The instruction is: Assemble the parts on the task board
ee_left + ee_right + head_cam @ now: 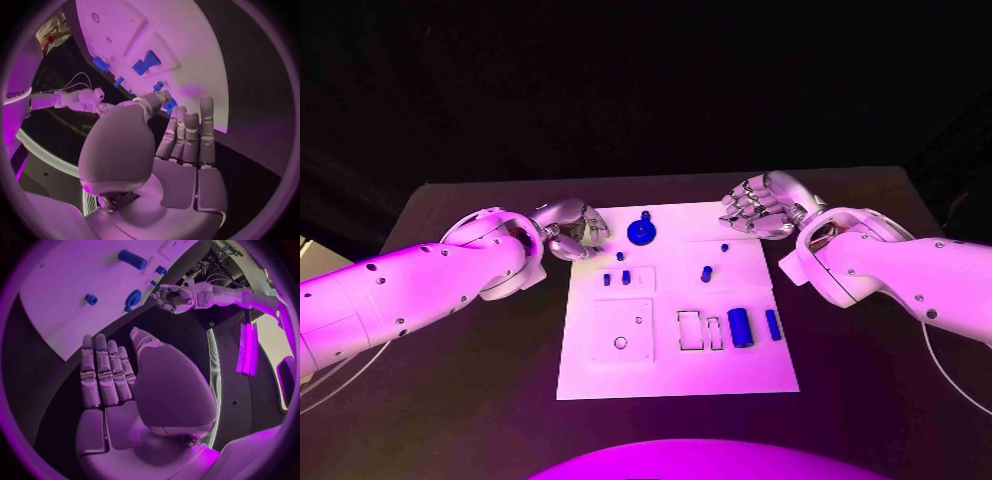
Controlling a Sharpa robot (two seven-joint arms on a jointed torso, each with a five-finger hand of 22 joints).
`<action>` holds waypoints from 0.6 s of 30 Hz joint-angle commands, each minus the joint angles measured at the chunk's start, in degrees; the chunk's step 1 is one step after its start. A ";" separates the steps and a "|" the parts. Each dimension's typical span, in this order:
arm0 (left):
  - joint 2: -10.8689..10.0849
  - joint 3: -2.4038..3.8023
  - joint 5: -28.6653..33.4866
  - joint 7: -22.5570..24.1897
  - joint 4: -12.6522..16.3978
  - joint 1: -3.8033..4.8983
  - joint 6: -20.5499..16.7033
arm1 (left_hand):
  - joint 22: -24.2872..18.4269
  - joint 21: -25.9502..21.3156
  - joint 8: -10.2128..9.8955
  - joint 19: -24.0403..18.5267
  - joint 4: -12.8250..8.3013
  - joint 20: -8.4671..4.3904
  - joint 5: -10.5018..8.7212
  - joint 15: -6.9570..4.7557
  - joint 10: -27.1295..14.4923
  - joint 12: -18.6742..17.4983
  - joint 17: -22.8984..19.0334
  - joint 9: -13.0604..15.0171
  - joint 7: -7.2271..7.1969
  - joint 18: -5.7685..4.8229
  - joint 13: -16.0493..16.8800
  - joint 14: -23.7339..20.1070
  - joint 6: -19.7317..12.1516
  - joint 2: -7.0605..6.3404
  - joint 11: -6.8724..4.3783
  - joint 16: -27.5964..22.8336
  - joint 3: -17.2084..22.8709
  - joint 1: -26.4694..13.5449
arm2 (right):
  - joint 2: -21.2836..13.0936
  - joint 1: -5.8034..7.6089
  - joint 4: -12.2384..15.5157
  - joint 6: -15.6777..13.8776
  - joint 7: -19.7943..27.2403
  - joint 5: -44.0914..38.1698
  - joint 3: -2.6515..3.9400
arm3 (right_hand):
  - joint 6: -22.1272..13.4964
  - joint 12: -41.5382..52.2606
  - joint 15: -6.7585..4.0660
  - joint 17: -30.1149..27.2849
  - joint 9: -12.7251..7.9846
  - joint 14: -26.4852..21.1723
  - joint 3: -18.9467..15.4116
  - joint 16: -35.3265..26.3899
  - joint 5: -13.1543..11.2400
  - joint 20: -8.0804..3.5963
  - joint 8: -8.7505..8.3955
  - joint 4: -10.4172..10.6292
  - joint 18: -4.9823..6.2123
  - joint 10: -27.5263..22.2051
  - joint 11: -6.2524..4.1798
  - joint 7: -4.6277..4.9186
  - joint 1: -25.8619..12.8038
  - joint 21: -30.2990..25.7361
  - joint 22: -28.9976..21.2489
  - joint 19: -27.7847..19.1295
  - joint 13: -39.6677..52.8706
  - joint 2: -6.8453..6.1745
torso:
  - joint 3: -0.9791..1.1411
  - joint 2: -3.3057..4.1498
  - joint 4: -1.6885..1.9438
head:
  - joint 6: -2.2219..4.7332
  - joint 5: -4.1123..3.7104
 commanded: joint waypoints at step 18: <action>-8.29 1.14 43.46 18.35 7.13 1.57 8.83 | -6.13 -7.73 2.61 1.15 1.39 0.65 -0.88 0.88 1.76 -9.65 -7.65 -0.18 1.96 0.87 -9.13 0.23 -1.80 1.20 1.33 -10.34 -6.23 -2.05 | -0.48 2.34 -0.91 21.96 -9.61 -31.91 0.06 | 5.42 -9.23 -6.18 25.31 -0.28 14.45 3.08 34.72 -2.57 -8.15 -3.96 0.79 0.29 10.80 -4.28 -3.39 -0.51 21.15 13.58 15.47 0.96 -4.47 | 0.04 0.10 0.11 | 0.92 -1.95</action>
